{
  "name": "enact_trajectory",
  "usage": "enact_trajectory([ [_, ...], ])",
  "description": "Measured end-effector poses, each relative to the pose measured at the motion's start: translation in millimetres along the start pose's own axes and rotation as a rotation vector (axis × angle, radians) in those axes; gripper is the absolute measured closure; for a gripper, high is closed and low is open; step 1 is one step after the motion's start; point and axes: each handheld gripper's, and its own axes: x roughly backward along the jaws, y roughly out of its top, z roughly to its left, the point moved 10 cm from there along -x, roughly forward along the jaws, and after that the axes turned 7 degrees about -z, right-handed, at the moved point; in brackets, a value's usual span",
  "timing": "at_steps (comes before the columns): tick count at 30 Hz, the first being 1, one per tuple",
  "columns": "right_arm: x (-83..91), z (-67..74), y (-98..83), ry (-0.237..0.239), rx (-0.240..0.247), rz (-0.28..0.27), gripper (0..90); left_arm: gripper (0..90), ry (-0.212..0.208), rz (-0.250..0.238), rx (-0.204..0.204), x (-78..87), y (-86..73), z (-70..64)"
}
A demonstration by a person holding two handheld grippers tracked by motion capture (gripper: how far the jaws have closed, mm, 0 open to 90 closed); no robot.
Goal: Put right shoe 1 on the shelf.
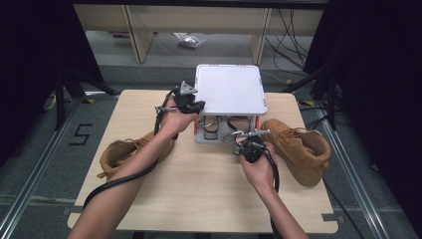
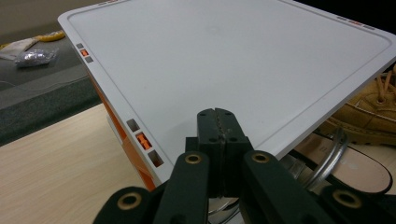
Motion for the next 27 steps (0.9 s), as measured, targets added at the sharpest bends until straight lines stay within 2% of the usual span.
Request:
enact_trajectory([
  [4, -4.0, -0.2, 4.3, -0.003, 0.005, 0.001, 90.0, 89.8, -0.003, -0.002, 0.005, -0.1, -0.1, 0.0],
  [5, -5.0, -0.4, 5.6, -0.006, 0.004, -0.003, 90.0, 89.8, -0.002, -0.017, 0.017, -1.2, 0.9, -1.1],
  [6, -5.6, 0.2, 6.2, -0.007, -0.002, 0.000, 90.0, 89.8, -0.005, -0.008, 0.005, -0.5, 0.1, -0.2],
  [8, -7.8, -2.0, 8.9, -0.014, 0.009, -0.009, 90.0, 89.8, 0.000, 0.000, 0.017, 0.5, -0.9, -0.5],
  [18, -18.3, -10.9, 18.2, -0.050, 0.021, -0.028, 90.0, 89.8, 0.006, 0.010, 0.017, 1.0, -1.1, -0.4],
  [21, -20.8, -12.5, 19.9, -0.059, 0.005, -0.028, 90.0, 89.8, 0.004, -0.002, 0.030, 0.1, -0.4, -1.2],
  [22, -21.9, -13.0, 20.8, -0.063, 0.000, -0.032, 90.0, 89.8, 0.004, 0.008, 0.017, 0.9, -1.2, -0.4],
  [25, -25.4, -14.4, 24.2, -0.060, 0.014, -0.039, 90.0, 89.8, 0.003, 0.009, 0.017, 0.9, -1.2, -0.4],
  [27, -25.7, -13.9, 25.7, -0.066, 0.005, -0.033, 90.0, 89.8, 0.003, -0.004, 0.031, 0.1, -0.4, -1.2],
])
